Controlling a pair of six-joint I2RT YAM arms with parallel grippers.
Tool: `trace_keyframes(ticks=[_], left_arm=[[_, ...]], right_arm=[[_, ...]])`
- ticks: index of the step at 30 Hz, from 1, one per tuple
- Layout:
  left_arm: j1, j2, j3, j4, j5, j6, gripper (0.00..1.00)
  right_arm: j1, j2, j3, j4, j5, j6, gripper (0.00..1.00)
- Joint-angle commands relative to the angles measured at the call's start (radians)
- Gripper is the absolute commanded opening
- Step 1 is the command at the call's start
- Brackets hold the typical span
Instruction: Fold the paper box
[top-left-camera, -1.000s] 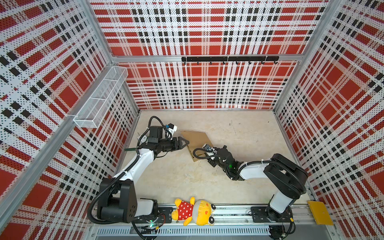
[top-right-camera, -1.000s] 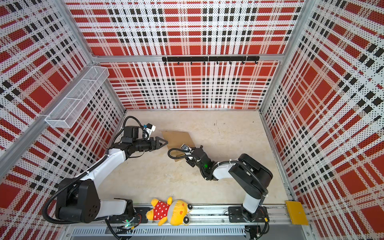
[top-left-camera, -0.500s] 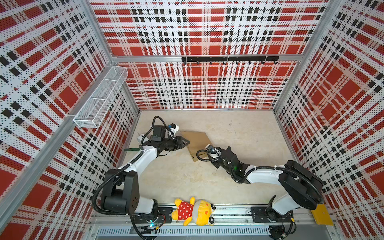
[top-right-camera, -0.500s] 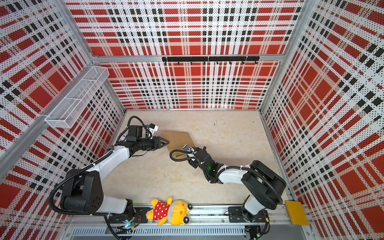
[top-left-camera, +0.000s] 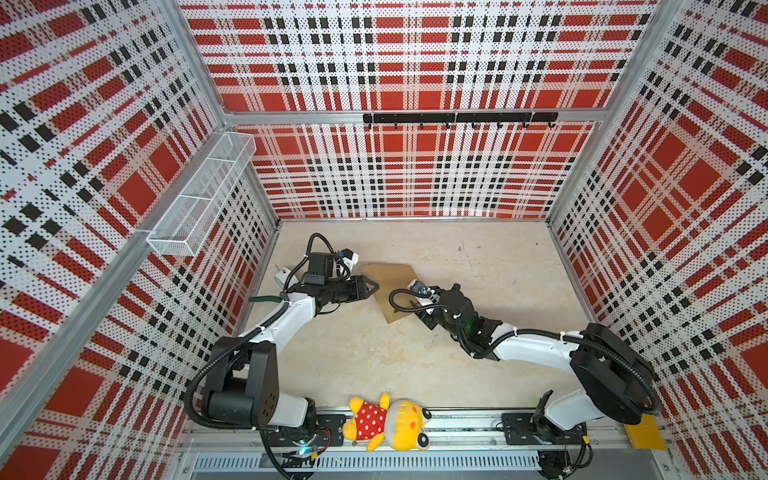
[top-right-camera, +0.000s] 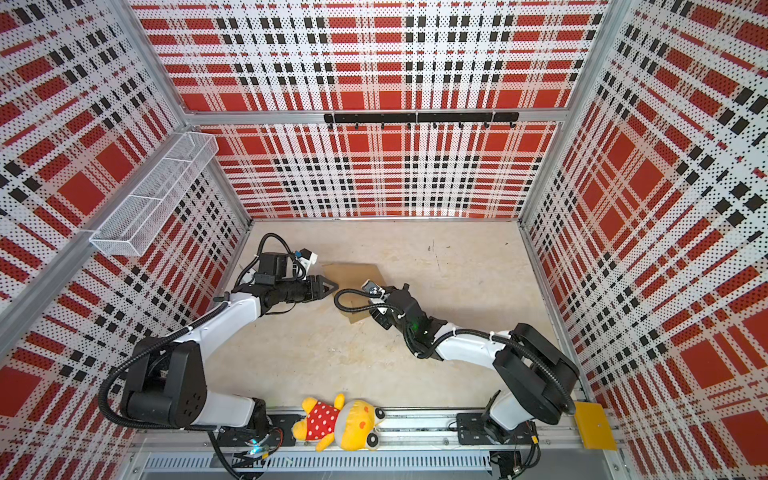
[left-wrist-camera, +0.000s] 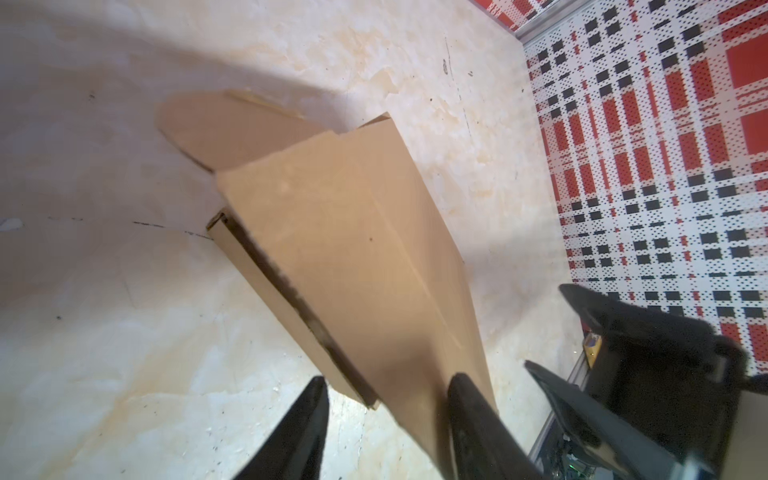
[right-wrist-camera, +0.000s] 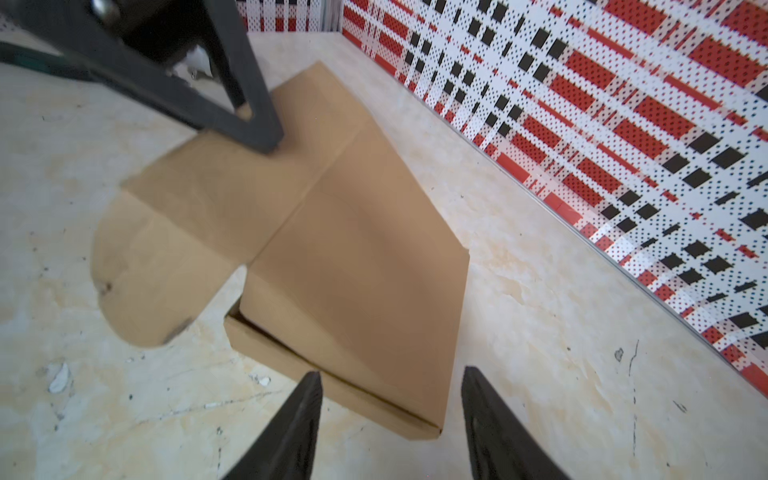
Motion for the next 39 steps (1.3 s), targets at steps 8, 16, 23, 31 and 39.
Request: trace_keyframes(ticks=[8,16,23,31,39], left_arm=[[-0.009,-0.017,-0.024,-0.044,-0.088,0.046,0.51],[-0.007,-0.024,-0.028,-0.042,-0.106,0.07,0.53],[0.0,-0.03,-0.03,-0.04,-0.117,0.071,0.56],[0.053,-0.075,-0.022,-0.064,-0.118,0.062,0.67],[0.145,-0.107,0.016,-0.1,-0.173,0.097,0.76]], right_arm=[[-0.038,0.129,0.224,-0.037,-0.146,0.118,0.53],[-0.068,0.277,0.427,-0.197,-0.241,0.219,0.33],[-0.068,0.369,0.498,-0.222,-0.299,0.265,0.13],[-0.068,0.435,0.524,-0.224,-0.326,0.286,0.1],[-0.068,0.451,0.504,-0.212,-0.318,0.282,0.11]])
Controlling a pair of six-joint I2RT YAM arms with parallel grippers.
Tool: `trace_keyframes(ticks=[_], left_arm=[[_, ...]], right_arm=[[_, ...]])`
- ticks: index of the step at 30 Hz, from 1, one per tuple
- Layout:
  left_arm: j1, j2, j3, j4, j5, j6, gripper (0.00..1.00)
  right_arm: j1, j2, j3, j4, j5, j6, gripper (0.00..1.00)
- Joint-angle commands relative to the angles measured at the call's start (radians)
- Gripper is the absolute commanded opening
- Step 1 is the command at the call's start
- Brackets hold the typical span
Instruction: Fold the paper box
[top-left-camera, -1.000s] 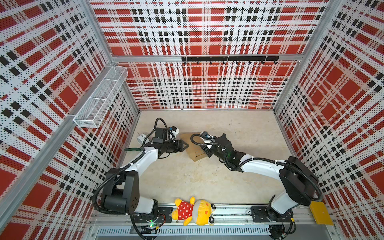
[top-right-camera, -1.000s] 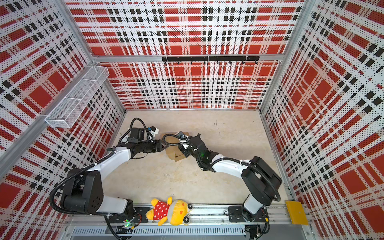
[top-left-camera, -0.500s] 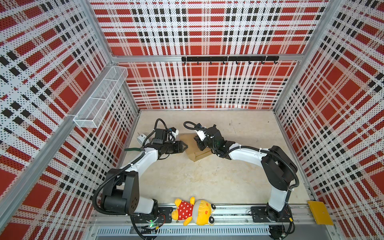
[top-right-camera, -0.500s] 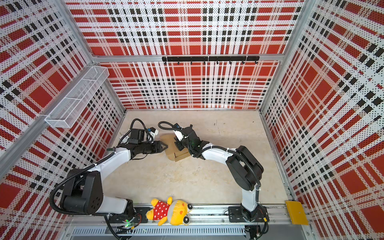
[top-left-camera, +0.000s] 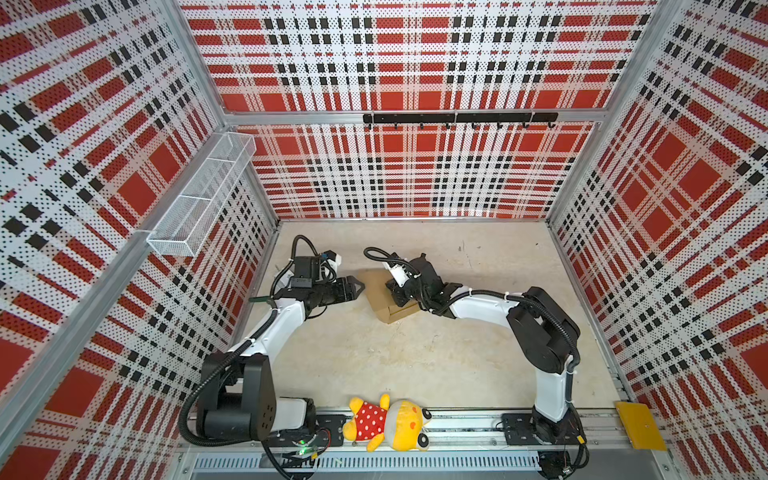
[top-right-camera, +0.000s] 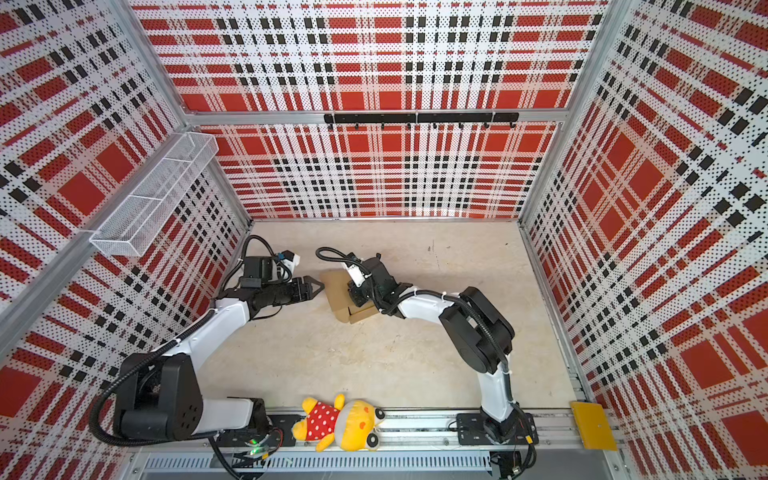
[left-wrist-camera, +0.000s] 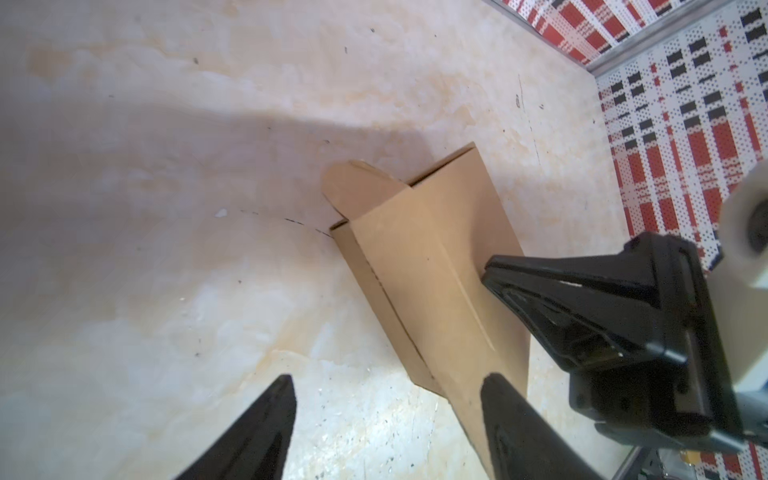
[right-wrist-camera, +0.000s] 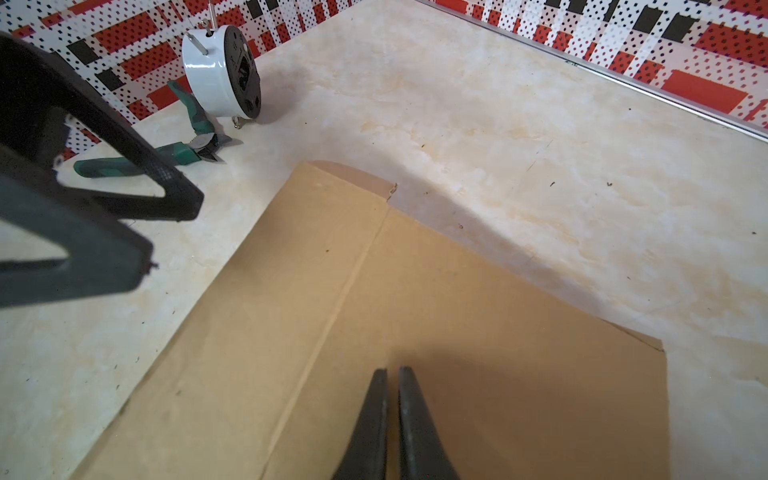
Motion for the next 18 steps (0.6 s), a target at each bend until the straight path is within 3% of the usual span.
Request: trace_keyframes(ticks=[1,18], left_arm=[[0.03,-0.029,0.04,-0.031,-0.04,0.033,0.77],[0.073,-0.026,0.071,-0.051,-0.098,0.098,0.82]], right_arm=[[0.004,0.023,0.002,0.032,-0.011,-0.002,0.11],[0.005,0.075,-0.032,0.065,-0.02,0.013,0.11]])
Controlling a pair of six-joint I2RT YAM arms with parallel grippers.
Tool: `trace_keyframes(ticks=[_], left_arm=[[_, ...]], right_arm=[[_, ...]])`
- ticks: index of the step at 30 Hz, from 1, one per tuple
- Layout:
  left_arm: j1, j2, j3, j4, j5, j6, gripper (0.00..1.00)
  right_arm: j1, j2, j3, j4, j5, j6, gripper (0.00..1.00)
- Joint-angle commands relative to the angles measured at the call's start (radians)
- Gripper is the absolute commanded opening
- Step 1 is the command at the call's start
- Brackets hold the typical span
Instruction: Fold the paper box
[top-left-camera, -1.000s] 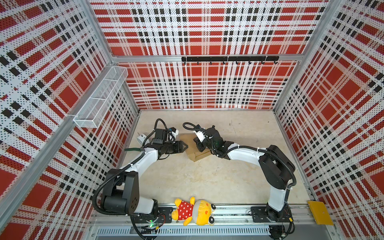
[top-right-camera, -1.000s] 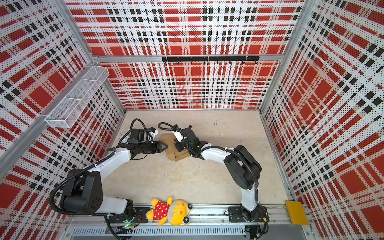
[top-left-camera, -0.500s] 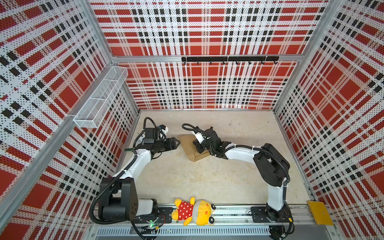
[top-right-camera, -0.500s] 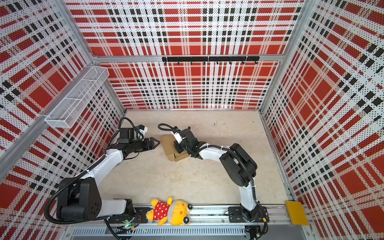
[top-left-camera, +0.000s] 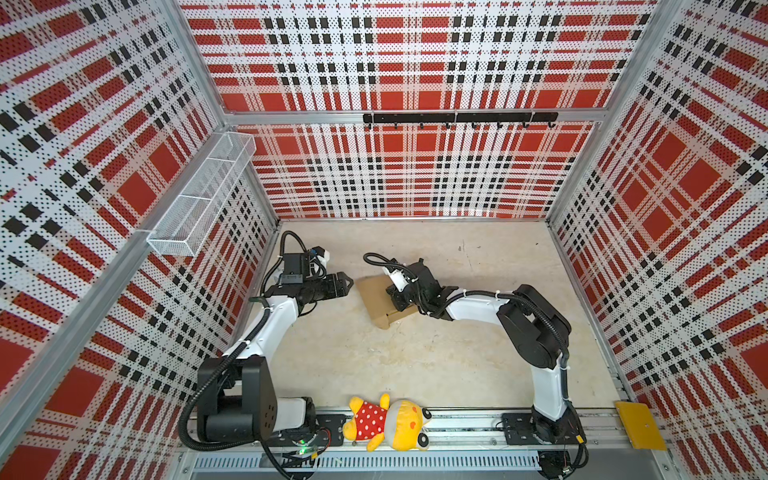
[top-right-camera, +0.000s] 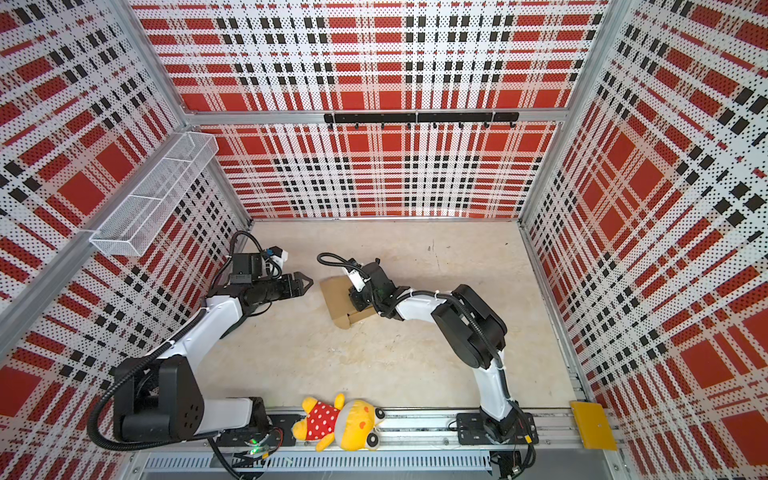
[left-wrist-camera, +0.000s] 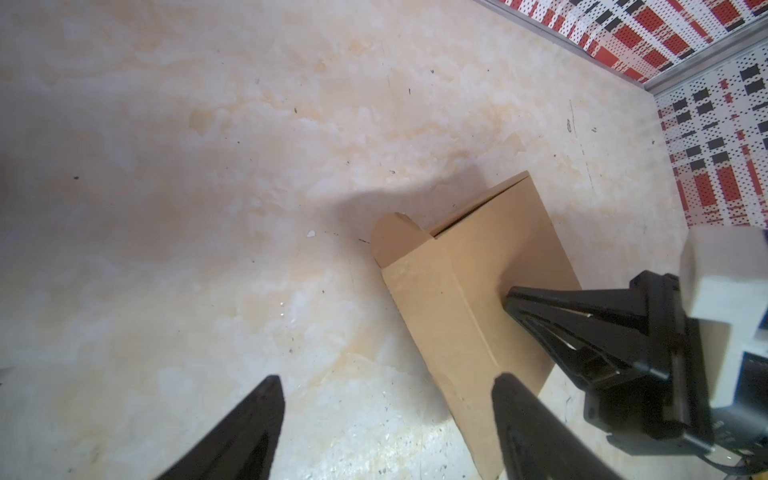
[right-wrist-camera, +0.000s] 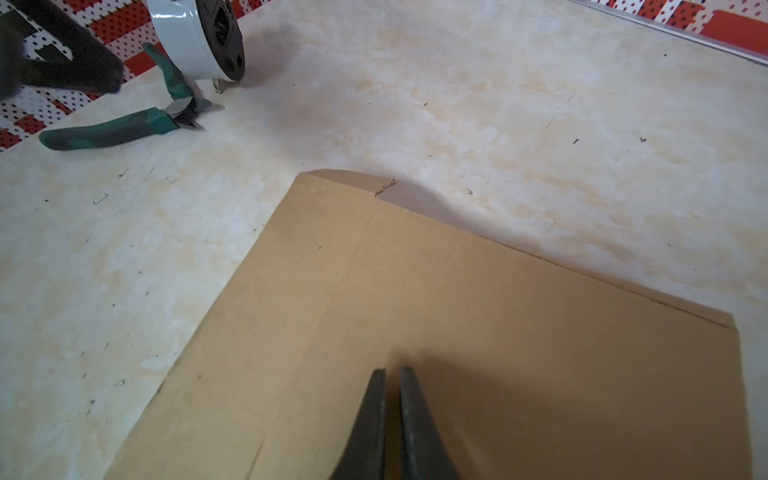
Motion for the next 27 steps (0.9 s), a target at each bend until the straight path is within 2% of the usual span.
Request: trace_keyframes(ticks=[1,27], left_arm=[[0.013,-0.016,0.023,0.004,-0.018,0.017,0.82],[0.021,0.002,0.038,0.007,-0.006,0.027,0.82]], right_arm=[[0.004,0.022,-0.015,0.042,-0.008,0.002,0.11],[0.003,0.063,-0.087,0.032,0.007,-0.024,0.11]])
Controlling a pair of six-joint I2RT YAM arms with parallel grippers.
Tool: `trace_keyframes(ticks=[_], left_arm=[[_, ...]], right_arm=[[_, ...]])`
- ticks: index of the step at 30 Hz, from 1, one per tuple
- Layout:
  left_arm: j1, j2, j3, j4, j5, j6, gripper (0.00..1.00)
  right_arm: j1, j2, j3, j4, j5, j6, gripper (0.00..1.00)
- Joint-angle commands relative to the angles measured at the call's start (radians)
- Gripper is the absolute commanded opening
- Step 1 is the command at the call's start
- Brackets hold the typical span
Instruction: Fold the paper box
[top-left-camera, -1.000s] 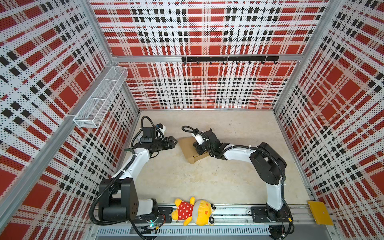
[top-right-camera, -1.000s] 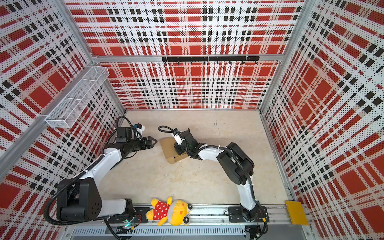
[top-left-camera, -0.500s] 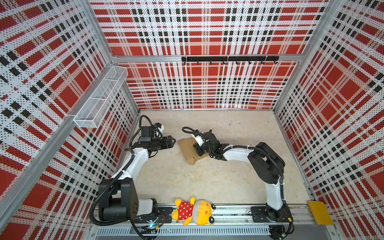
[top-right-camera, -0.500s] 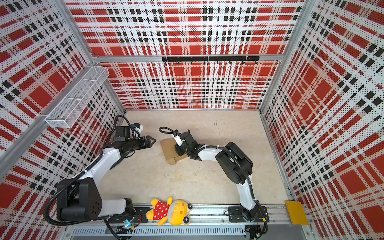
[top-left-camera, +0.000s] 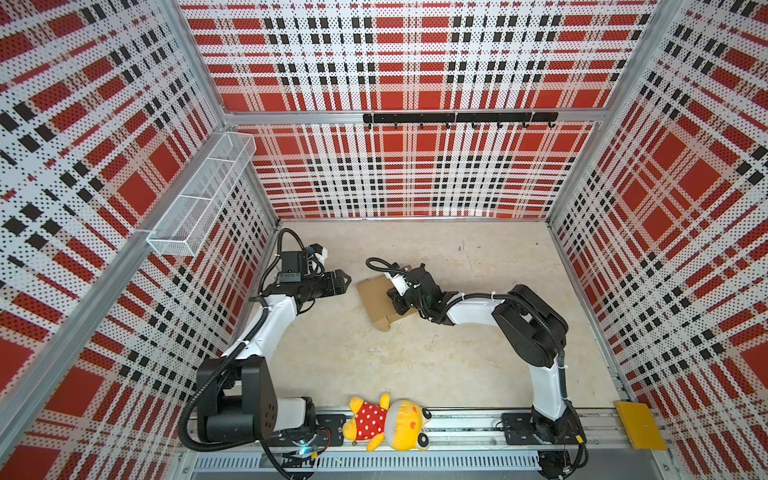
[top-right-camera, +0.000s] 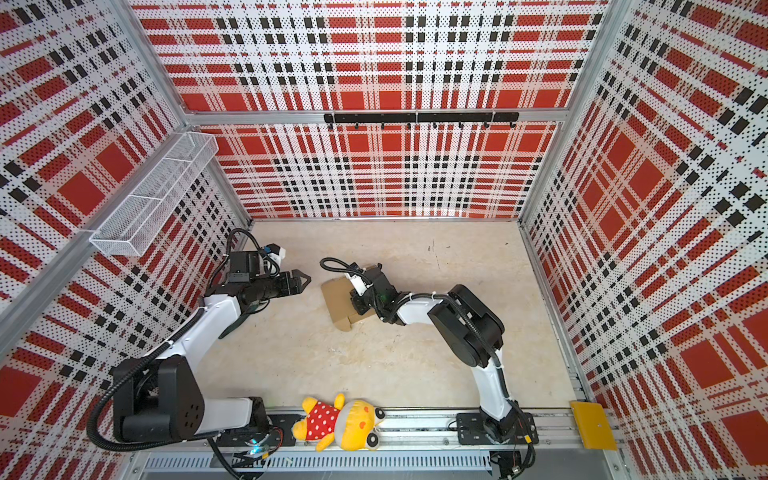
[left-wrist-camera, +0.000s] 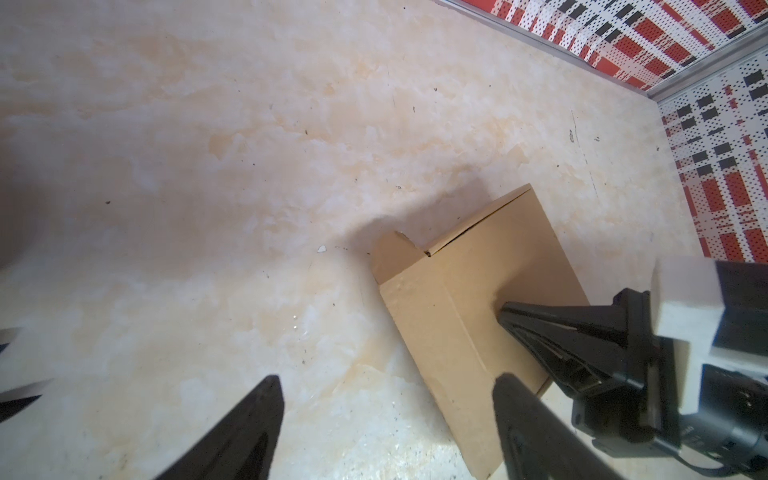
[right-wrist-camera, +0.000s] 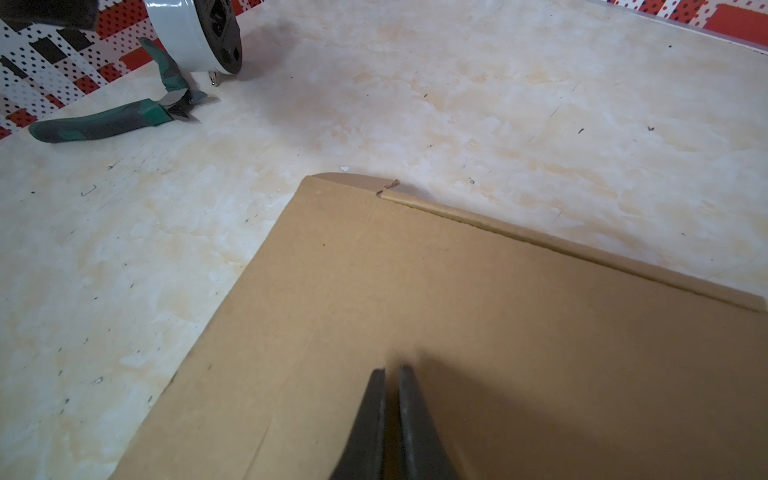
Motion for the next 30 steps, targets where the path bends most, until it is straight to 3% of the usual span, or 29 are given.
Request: trace_keyframes(ticks=[1,10,18,30], left_arm=[[0.012,-0.001,0.029,0.0,0.001,0.012,0.82],[0.0,0.011,0.058,-0.01,0.009,0.02,0.79],[-0.132,0.12,0.287,-0.173,-0.074,0.204,0.79],[-0.26,0.414,0.537,-0.25,-0.066,0.226,0.81]], right_arm=[[0.004,0.039,-0.033,-0.067,0.002,-0.024,0.11],[0.0,0.007,-0.044,-0.061,-0.021,-0.074,0.12],[0.0,-0.125,-0.061,-0.064,-0.033,-0.083,0.17],[-0.009,-0.422,-0.34,-0.013,0.112,-0.107,0.27]])
